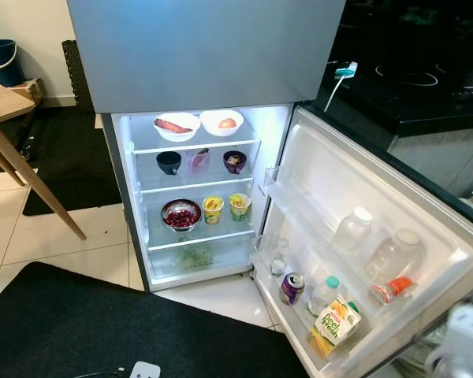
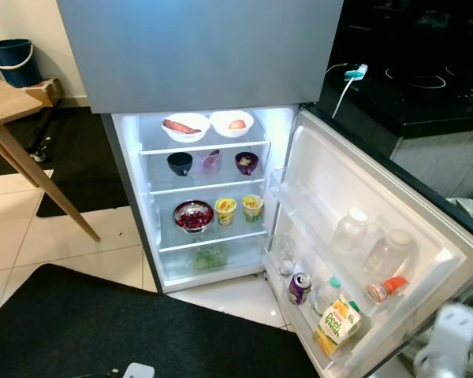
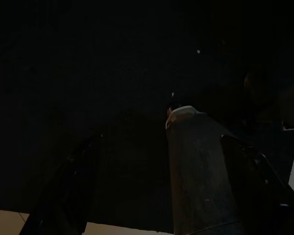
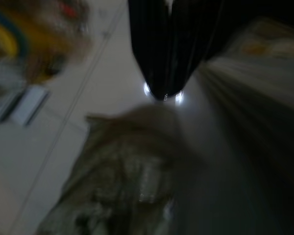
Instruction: Restocking fridge
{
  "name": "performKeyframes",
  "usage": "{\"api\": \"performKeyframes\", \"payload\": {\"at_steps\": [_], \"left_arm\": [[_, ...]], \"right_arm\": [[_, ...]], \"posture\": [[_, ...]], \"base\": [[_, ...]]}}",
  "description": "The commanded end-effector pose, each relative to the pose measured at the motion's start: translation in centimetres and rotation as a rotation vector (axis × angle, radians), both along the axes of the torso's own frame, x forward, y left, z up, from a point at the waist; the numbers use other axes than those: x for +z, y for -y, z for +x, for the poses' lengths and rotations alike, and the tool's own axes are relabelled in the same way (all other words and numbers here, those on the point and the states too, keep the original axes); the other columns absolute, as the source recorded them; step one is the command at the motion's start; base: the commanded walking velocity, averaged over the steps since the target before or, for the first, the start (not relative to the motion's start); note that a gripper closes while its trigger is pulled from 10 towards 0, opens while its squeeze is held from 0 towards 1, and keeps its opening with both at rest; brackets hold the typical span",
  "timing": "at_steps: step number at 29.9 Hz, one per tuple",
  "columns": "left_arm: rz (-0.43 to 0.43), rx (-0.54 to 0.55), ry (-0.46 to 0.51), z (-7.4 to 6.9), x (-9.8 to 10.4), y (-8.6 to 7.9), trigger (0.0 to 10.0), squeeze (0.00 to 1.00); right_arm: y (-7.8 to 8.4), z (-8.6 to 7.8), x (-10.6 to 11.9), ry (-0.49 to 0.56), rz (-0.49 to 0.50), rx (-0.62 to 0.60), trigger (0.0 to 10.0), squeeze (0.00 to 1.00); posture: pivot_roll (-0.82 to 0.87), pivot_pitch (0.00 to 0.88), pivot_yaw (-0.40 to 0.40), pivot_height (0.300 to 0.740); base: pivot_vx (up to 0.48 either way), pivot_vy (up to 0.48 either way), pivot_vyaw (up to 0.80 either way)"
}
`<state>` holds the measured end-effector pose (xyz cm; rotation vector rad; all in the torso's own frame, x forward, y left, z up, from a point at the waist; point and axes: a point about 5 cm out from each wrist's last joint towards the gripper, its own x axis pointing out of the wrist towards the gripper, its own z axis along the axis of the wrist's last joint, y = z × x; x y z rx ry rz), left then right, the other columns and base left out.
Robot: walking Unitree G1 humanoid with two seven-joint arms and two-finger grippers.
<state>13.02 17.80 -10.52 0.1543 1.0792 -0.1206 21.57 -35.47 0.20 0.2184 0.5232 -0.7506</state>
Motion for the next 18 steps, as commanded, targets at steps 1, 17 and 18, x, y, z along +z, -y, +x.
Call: {"api": "performKeyframes", "payload": {"at_steps": [1, 17, 18], "left_arm": [[0.005, 0.005, -0.03, -0.9, -0.2, -0.4, 10.0, 0.0], [-0.008, 0.014, -0.034, -1.3, -0.4, 0.0, 10.0, 0.0], [-0.009, 0.014, -0.035, -1.3, -0.4, -0.1, 10.0, 0.0]], "right_arm": [[0.8, 1.8, 2.2, 0.166, 0.008, -0.002, 10.0, 0.0], [-0.3, 1.8, 1.2, 0.043, -0.02, 0.17, 10.0, 0.0], [-0.2, 1.2, 0.7, -0.007, -0.027, 0.165, 10.0, 0.0]], "posture": [[-0.06, 0.0, -0.05, 0.74], [-0.06, 0.0, -0.057, 0.74], [-0.06, 0.0, -0.057, 0.74]], "base": [[0.0, 0.0, 0.0], [0.0, 0.0, 0.0], [0.0, 0.0, 0.0]]}}
